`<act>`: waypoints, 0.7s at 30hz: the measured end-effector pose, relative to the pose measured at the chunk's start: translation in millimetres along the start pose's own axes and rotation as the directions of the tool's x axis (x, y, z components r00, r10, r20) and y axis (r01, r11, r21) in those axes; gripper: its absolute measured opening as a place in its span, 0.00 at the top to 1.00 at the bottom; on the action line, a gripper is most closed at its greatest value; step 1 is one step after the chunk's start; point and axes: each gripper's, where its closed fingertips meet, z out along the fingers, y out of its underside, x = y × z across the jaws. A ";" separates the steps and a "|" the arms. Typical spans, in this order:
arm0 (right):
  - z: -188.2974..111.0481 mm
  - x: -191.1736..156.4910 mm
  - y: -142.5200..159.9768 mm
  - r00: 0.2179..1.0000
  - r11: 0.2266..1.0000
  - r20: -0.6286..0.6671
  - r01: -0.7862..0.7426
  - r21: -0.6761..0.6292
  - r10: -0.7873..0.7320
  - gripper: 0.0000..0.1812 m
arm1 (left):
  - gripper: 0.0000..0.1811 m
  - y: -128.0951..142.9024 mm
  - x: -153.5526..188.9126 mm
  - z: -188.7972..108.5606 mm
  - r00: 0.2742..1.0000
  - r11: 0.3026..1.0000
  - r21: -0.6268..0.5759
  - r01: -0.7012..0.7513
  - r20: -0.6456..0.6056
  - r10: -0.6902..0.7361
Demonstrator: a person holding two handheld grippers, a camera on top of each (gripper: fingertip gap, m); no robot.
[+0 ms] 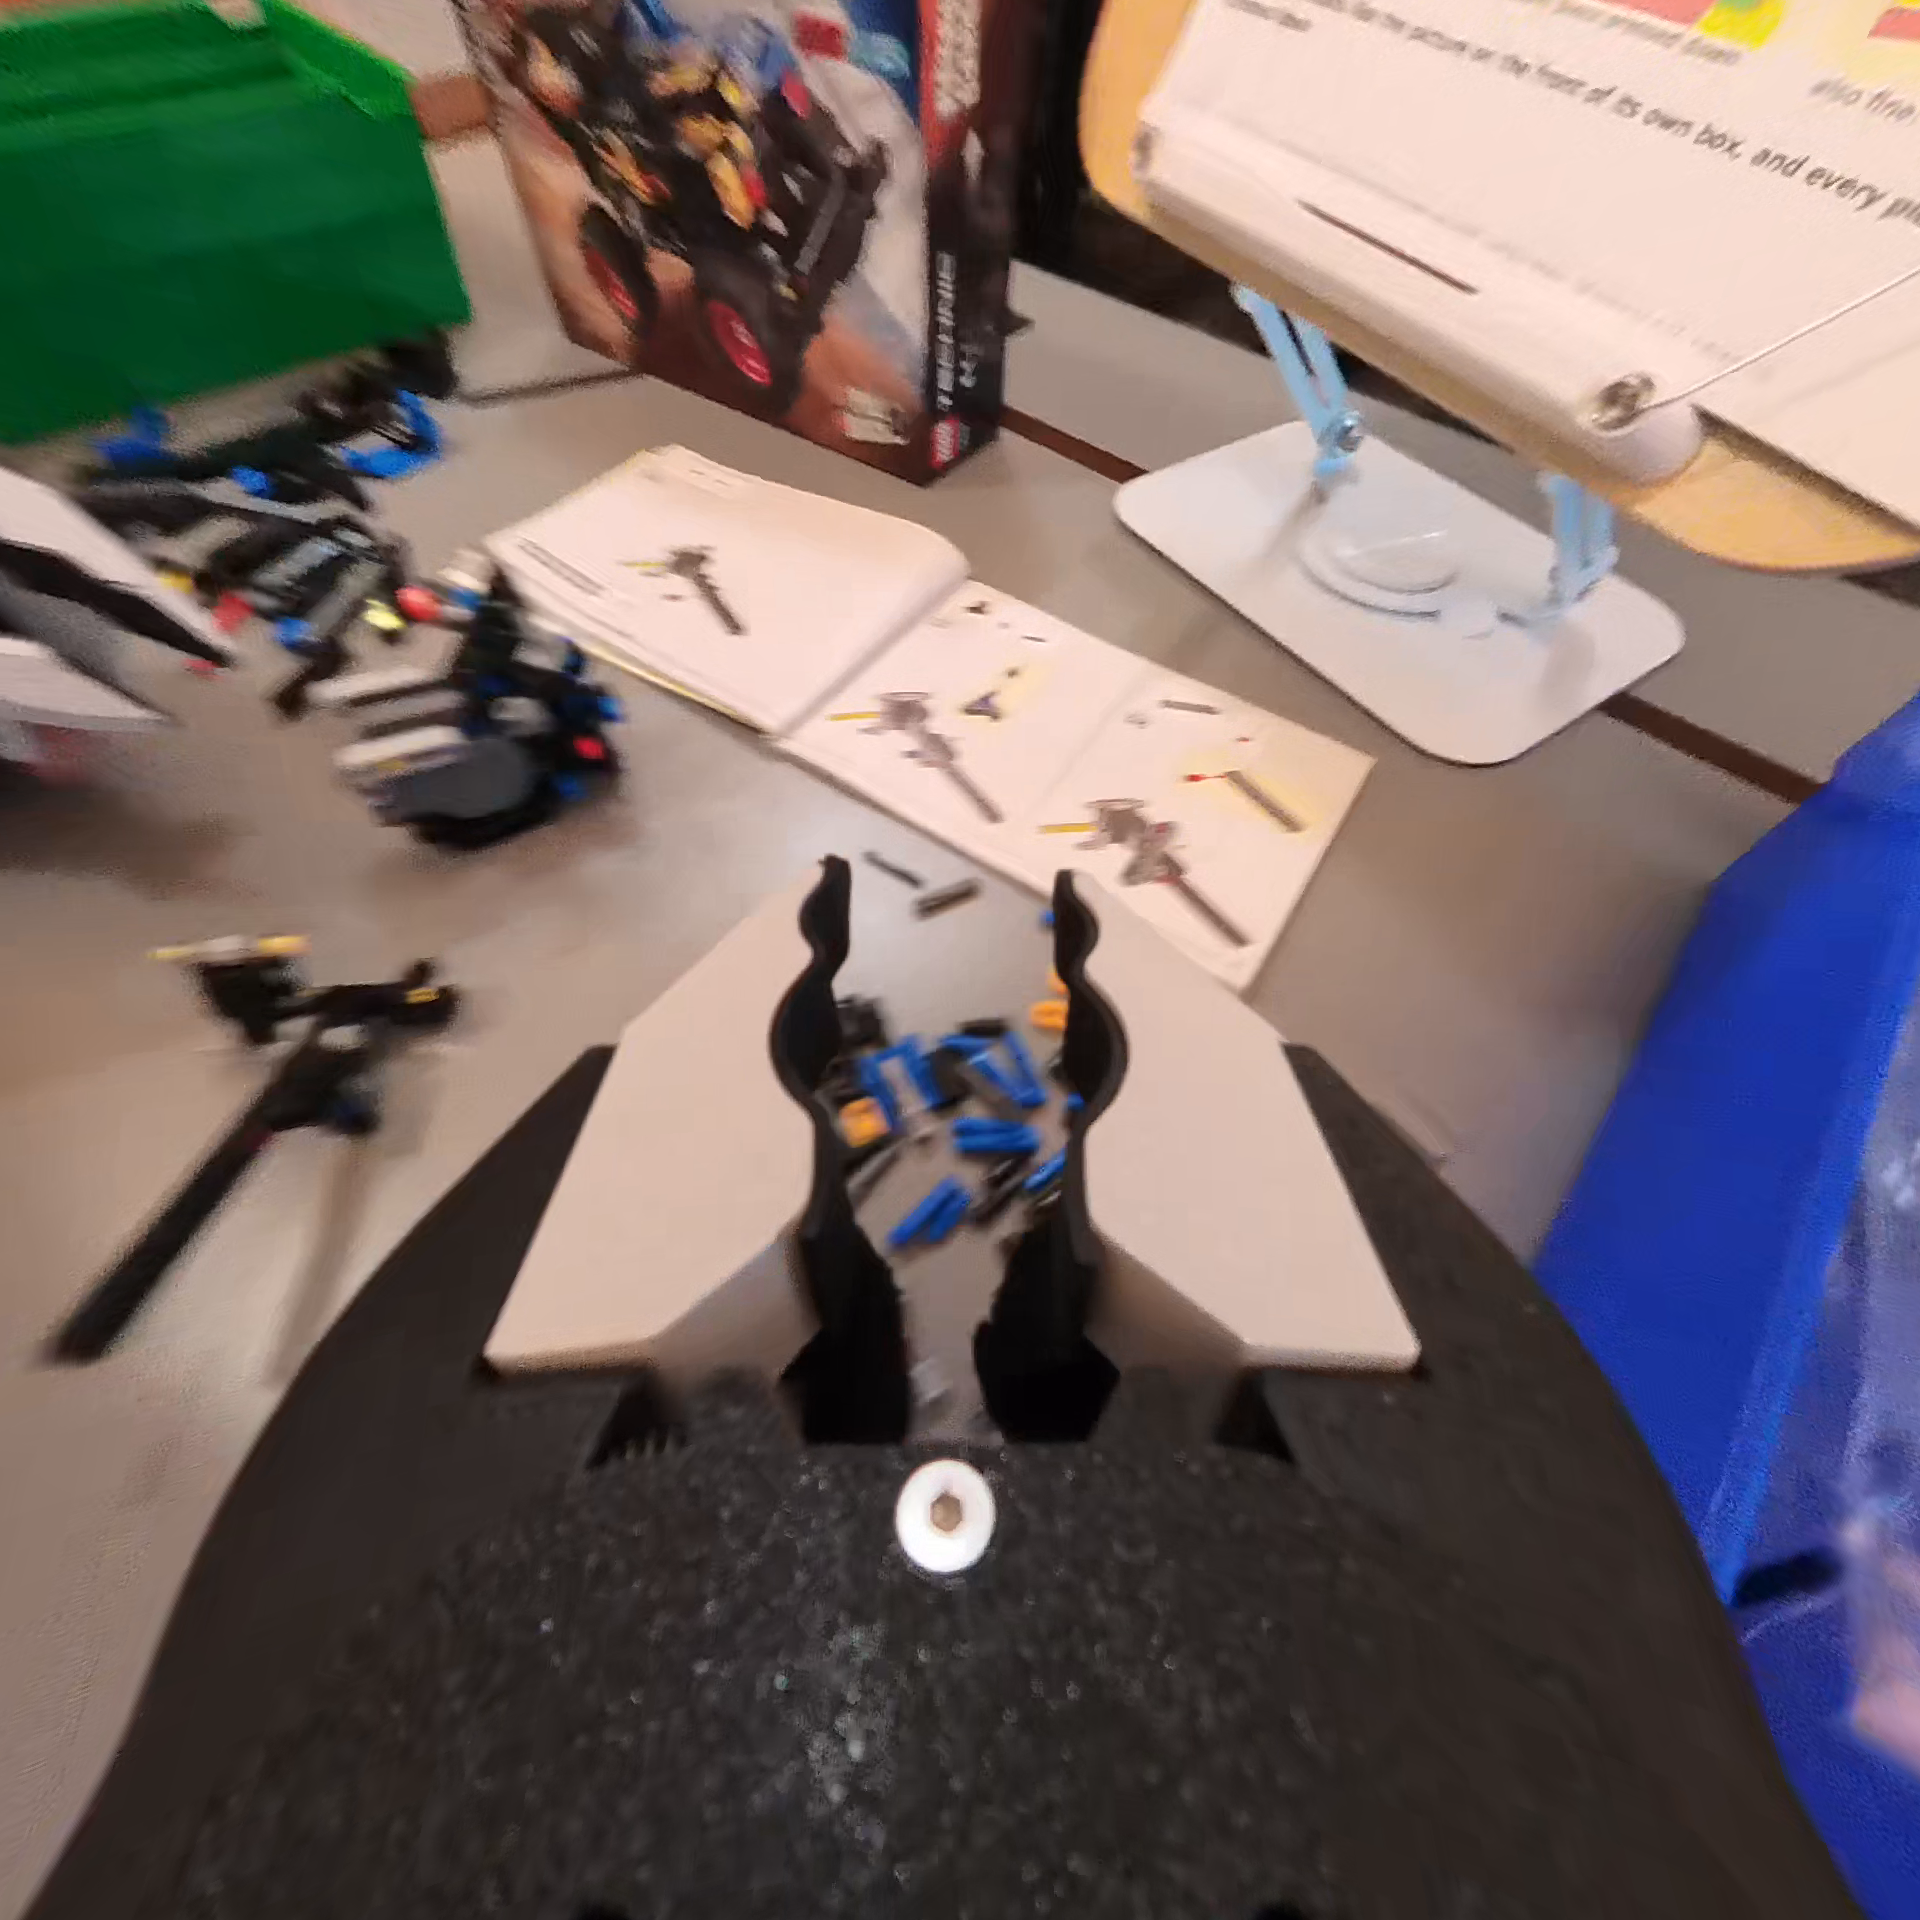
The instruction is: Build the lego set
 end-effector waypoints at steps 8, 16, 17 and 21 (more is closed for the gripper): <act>45.5 17.1 27.1 0.998 0.996 0.013 -0.067 -0.060 0.068 0.77 | 0.94 -7.2 -12.7 -12.8 0.986 0.994 0.090 0.062 0.148 -0.074; 26.8 4.6 15.6 1.000 1.000 0.005 0.004 0.026 -0.004 0.83 | 0.90 -1.4 -20.6 -18.8 0.968 0.989 0.080 0.120 0.213 -0.135; 28.2 3.3 18.7 1.000 1.000 0.006 0.017 0.013 -0.017 0.83 | 0.89 -0.2 -19.9 -19.0 0.968 0.989 0.075 0.129 0.206 -0.142; 32.3 3.2 27.4 0.994 0.995 -0.037 0.099 -0.029 -0.100 0.86 | 0.88 3.6 -5.5 -25.4 0.977 0.983 0.054 0.177 0.114 -0.182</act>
